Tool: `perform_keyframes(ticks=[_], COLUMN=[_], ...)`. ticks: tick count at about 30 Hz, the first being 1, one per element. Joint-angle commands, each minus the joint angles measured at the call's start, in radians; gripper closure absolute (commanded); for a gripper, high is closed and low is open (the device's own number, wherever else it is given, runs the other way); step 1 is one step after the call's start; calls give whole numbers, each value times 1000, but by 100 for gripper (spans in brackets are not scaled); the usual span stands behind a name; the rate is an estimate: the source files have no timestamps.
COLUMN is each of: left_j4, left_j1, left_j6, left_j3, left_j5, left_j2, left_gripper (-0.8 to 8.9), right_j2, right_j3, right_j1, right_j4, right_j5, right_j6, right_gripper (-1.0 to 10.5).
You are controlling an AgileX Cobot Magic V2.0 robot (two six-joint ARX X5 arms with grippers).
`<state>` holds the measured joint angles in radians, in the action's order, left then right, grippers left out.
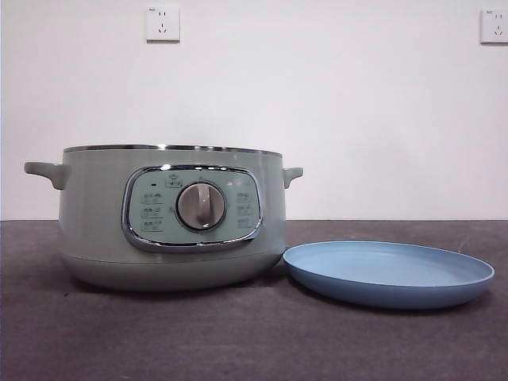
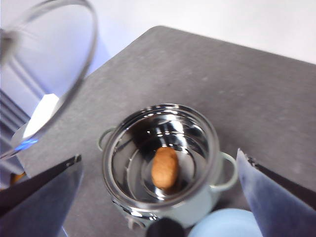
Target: Take the potato out from the steamer,put the potato on the plate,close the lid
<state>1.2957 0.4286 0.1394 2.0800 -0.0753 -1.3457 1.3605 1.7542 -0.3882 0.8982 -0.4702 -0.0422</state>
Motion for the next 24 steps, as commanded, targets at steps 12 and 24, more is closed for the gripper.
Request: perform_keyframes(ticks=[12,24], left_j4=[-23,5], left_j1=[2,2], left_j6=[-8,-13], left_j3=[17,15], left_j5=[231,230], left_j2=[263,299], left_gripper=[822,822], right_j2=[282,683], right_j3=[2,313], right_j1=[-224,-361], right_j4=[-173,-21], right_j5=[104,320], right_j6=[34,-42], right_gripper=[295,354])
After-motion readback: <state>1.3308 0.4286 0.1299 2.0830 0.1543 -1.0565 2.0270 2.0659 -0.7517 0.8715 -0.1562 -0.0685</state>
